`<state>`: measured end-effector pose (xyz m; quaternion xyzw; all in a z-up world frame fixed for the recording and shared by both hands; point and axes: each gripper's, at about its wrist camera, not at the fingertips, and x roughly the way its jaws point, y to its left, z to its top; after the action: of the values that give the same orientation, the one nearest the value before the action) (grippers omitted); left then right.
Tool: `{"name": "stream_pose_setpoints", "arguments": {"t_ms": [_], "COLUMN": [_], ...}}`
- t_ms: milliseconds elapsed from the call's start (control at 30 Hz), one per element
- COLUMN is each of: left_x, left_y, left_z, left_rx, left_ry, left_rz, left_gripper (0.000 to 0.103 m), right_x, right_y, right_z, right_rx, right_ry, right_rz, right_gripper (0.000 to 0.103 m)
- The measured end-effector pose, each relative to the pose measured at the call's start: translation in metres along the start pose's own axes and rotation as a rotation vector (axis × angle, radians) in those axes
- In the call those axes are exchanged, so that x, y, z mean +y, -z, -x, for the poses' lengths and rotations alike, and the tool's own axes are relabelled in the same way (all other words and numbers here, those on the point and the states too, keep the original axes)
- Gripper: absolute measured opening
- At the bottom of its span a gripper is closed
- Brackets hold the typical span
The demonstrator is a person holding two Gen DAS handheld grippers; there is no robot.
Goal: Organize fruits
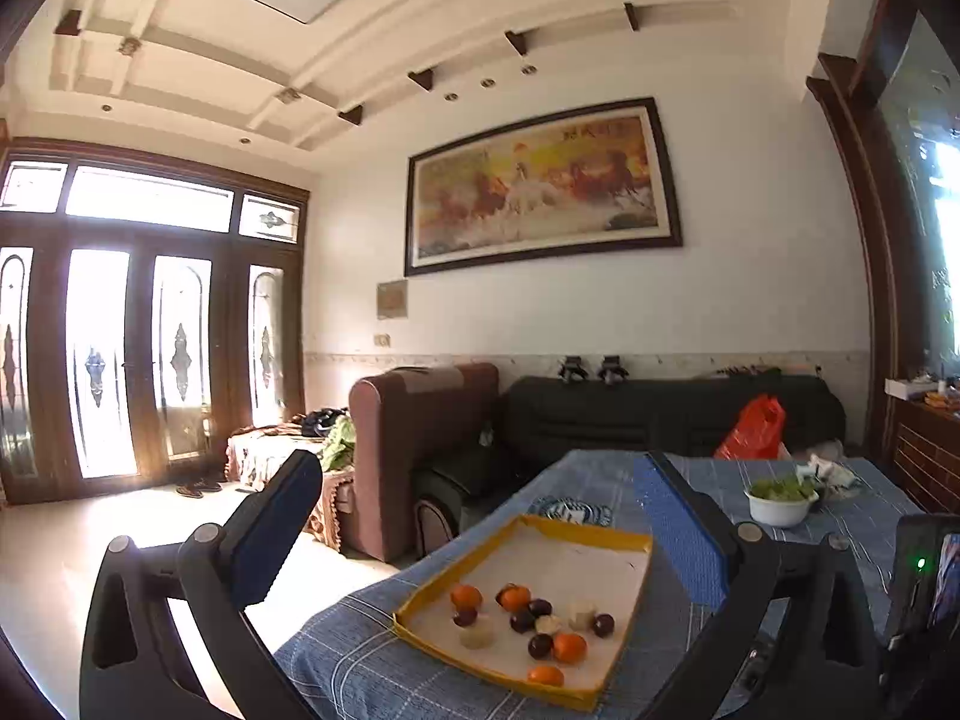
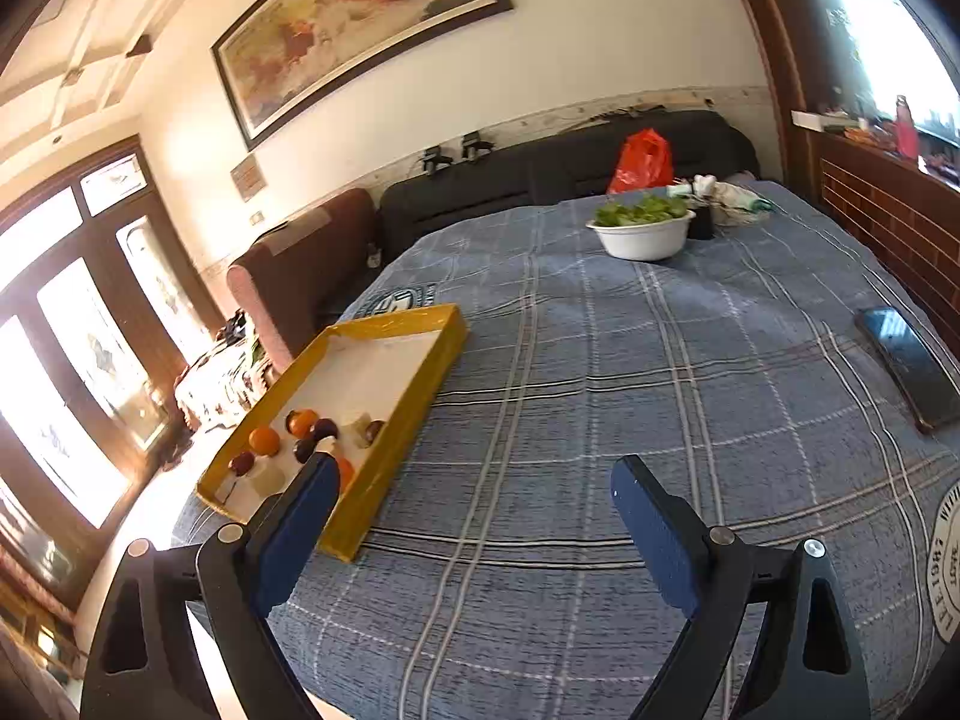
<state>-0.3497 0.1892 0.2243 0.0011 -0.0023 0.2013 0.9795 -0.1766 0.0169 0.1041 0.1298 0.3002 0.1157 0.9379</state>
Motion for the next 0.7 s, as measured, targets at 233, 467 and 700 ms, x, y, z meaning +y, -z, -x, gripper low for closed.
{"name": "stream_pose_setpoints", "arguments": {"t_ms": [233, 467, 700], "left_x": [-0.006, -0.016, -0.015], "left_y": [0.030, 0.072, 0.128], "left_z": [-0.051, -0.109, -0.159], "left_rx": [0.217, 0.436, 0.711], "left_ry": [-0.026, 0.041, 0.064], "left_rz": [-0.052, -0.050, -0.011], "left_gripper": [0.103, 0.103, 0.103], "right_x": [0.039, 0.039, 0.055], "right_y": [0.009, 0.010, 0.016], "right_z": [-0.015, -0.040, -0.071], "right_rx": [0.013, 0.069, 0.169], "right_ry": [-0.051, -0.027, 0.000], "right_rz": [0.126, 0.182, 0.272], "right_gripper": [0.096, 0.097, 0.097]}}
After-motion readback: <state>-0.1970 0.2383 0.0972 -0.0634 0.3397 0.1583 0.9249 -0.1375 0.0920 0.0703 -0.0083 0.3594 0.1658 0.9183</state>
